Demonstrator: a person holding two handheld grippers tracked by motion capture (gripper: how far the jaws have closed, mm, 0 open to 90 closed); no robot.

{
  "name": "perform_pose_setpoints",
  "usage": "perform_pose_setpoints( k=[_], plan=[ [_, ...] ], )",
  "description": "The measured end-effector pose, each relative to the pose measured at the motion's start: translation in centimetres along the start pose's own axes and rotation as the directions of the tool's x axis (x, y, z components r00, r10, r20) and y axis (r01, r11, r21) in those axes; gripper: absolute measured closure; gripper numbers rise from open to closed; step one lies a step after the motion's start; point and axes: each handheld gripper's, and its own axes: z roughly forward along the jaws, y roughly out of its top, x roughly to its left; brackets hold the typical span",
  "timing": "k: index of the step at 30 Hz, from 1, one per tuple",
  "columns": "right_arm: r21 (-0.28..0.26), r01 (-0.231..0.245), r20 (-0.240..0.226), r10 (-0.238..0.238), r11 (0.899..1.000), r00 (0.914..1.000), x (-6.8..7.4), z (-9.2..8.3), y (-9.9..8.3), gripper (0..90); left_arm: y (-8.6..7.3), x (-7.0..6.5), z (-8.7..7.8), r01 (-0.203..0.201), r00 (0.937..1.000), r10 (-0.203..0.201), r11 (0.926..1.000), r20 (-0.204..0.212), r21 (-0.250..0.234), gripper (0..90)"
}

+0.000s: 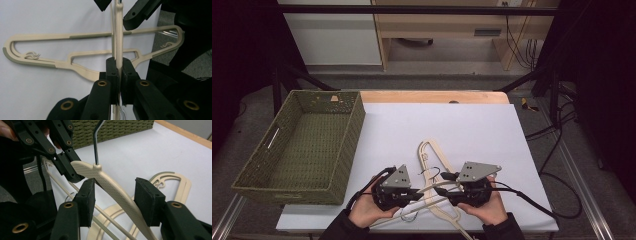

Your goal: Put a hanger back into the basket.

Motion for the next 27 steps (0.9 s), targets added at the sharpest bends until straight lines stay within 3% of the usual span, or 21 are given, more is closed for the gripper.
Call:
perform_pose_setpoints(
  k=[4, 5, 8, 10, 11, 18, 26, 27],
  plan=[
    [-0.036, -0.005, 0.042, 0.007, 0.999, 0.9991, -0.1, -0.7, 0.2, 38.7, 0.0, 0.2, -0.5, 0.022, 0.9985, -0.023, 0.9997, -0.05, -0.014, 86.4],
    [-0.04, -0.009, 0.058, 0.011, 0.999, 0.9982, -0.1, -0.9, 0.2, 36.1, -0.1, 0.4, -0.7, 0.046, 0.9962, -0.048, 0.9985, -0.072, -0.029, 86.4],
    [-0.05, -0.014, 0.081, 0.018, 0.999, 0.9965, -0.3, -1.2, 0.2, 31.6, -0.2, 0.7, -1.0, 0.063, 0.9928, -0.066, 0.9973, -0.099, -0.038, 86.4],
    [-0.072, -0.038, 0.098, 0.045, 0.997, 0.9942, -0.6, -1.5, 0.0, 26.4, -0.3, 1.0, -1.3, 0.077, 0.9894, -0.081, 0.9963, -0.121, -0.039, 86.3],
    [-0.088, -0.07, 0.118, 0.081, 0.994, 0.9897, -1.1, -1.8, -0.3, 22.3, -0.4, 1.3, -1.5, 0.096, 0.9857, -0.102, 0.9942, -0.134, -0.047, 86.4],
    [-0.12, -0.13, 0.183, 0.15, 0.984, 0.9716, -2.3, -2.9, -1.4, 14.0, -0.6, 1.9, -2.9, 0.129, 0.9729, -0.143, 0.9878, -0.182, -0.088, 86.3],
    [-0.146, -0.167, 0.196, 0.194, 0.975, 0.9611, -3.0, -3.8, -2.2, 9.9, -0.5, 2.3, -4.6, 0.147, 0.9595, -0.177, 0.9785, -0.219, -0.144, 86.3],
    [-0.144, -0.175, 0.209, 0.203, 0.974, 0.9566, -3.2, -3.9, -2.5, 7.6, -0.3, 2.3, -5.3, 0.145, 0.9563, -0.18, 0.9762, -0.231, -0.162, 86.3]
  ],
)
